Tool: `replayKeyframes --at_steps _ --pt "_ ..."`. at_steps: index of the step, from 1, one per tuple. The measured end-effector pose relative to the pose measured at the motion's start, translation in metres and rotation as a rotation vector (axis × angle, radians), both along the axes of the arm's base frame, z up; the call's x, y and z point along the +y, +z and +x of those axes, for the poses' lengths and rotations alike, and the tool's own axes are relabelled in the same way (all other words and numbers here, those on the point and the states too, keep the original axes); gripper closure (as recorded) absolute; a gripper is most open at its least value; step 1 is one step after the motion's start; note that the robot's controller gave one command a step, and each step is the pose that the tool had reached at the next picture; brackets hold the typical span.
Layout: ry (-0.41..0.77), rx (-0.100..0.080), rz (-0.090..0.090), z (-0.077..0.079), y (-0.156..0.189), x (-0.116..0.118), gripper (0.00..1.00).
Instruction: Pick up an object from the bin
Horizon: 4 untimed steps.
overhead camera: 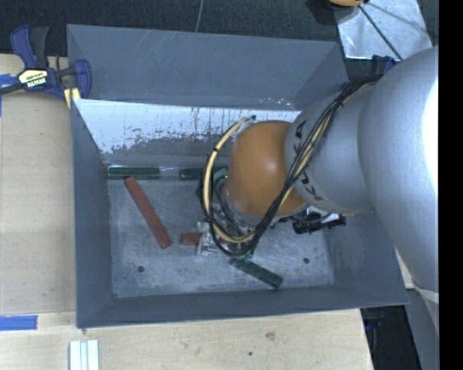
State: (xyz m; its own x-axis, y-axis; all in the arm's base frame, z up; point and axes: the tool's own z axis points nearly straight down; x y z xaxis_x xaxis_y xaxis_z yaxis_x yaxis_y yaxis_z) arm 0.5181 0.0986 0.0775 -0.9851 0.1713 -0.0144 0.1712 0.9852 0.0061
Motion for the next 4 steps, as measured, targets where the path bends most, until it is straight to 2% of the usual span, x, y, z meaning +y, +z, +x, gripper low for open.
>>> replayKeyframes --at_steps 1,2,3,4 --pt "0.028 0.005 -0.003 0.025 0.078 -0.008 0.00" --pt "0.028 0.013 -0.003 0.023 0.073 -0.008 0.00" --pt "-0.022 -0.013 0.000 -0.011 0.000 -0.018 1.00" --pt "-0.022 -0.012 0.000 -0.011 0.000 -0.018 1.00"
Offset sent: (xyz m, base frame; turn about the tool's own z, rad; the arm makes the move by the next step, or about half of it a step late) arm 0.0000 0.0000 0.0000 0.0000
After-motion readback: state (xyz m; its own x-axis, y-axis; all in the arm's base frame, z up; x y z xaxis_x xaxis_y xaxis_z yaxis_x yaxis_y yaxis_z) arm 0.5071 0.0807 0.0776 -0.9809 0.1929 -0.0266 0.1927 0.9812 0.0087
